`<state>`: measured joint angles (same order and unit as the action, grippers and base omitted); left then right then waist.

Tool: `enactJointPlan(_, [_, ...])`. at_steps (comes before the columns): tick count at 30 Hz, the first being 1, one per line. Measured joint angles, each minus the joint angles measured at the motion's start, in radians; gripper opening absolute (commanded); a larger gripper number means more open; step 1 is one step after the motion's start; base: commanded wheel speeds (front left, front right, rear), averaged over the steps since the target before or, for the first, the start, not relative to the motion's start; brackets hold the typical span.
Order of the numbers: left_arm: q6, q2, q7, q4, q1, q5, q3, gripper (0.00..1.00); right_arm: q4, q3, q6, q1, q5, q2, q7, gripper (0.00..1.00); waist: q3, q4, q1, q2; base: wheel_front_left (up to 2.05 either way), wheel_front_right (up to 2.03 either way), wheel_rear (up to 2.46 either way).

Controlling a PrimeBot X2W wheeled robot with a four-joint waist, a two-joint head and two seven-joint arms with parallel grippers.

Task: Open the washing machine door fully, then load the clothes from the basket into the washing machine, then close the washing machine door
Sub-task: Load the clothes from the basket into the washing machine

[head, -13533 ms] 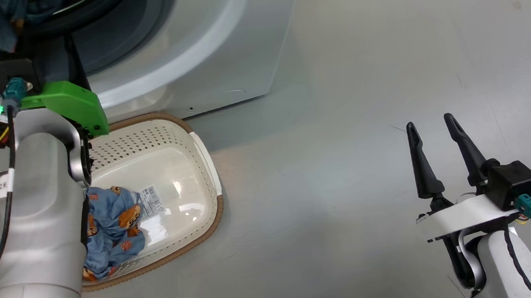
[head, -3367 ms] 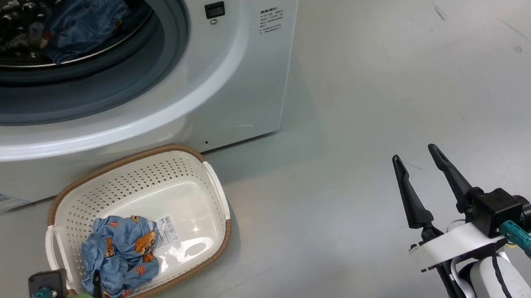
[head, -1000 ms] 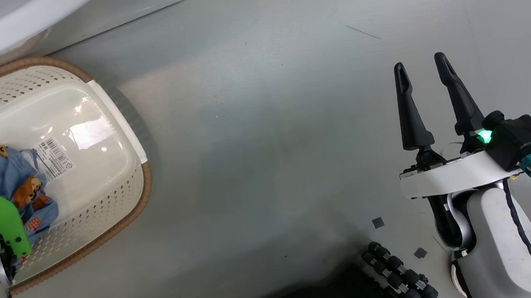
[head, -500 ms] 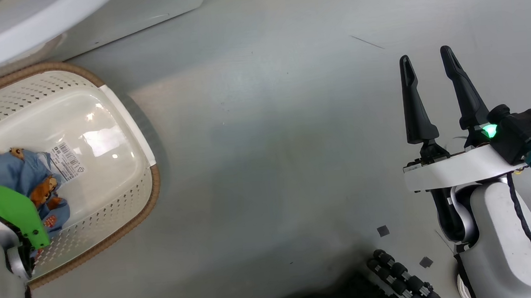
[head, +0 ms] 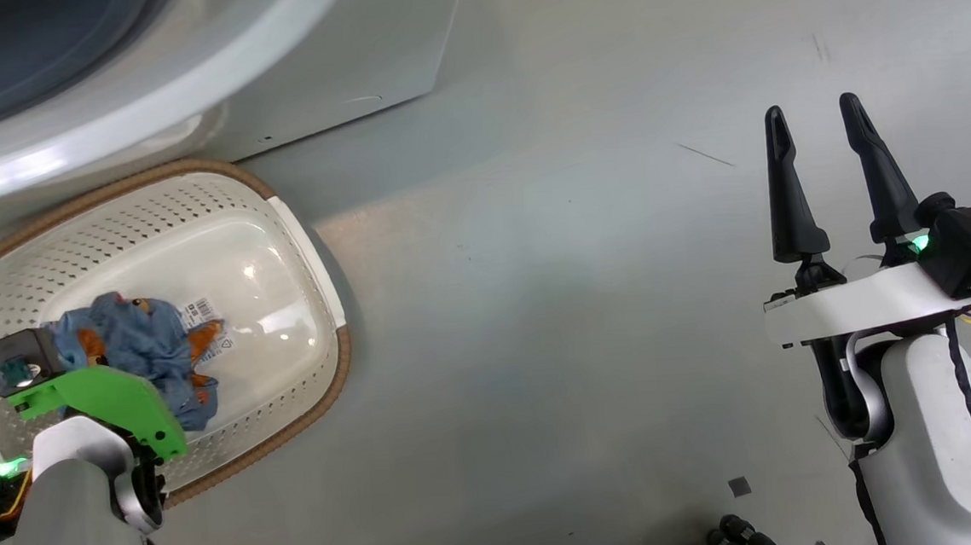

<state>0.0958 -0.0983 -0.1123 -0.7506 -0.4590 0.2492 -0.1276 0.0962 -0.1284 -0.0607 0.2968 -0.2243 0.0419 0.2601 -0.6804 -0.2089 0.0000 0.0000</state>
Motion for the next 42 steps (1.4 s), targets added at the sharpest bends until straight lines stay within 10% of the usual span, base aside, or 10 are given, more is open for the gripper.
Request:
enactJointPlan(23, [-0.140, 0.063, 0.336, 0.139, 0.204, 0.100, 0.034, 0.00, 0.056, 0.083, -0.035, -0.170, 0.063, 0.002, 0.000, 1.00, 0.323, 0.147, 0.0000, 0.0000, 0.00, 0.00, 0.00])
enactJointPlan(42, [-0.112, 0.066, 0.361, 0.255, 0.436, 0.077, 0.074, 0.00, 0.083, 0.062, -0.053, -0.348, 0.094, 0.007, 0.000, 1.00, 0.589, 0.212, -0.0001, 0.0000, 0.00, 0.00, 0.00])
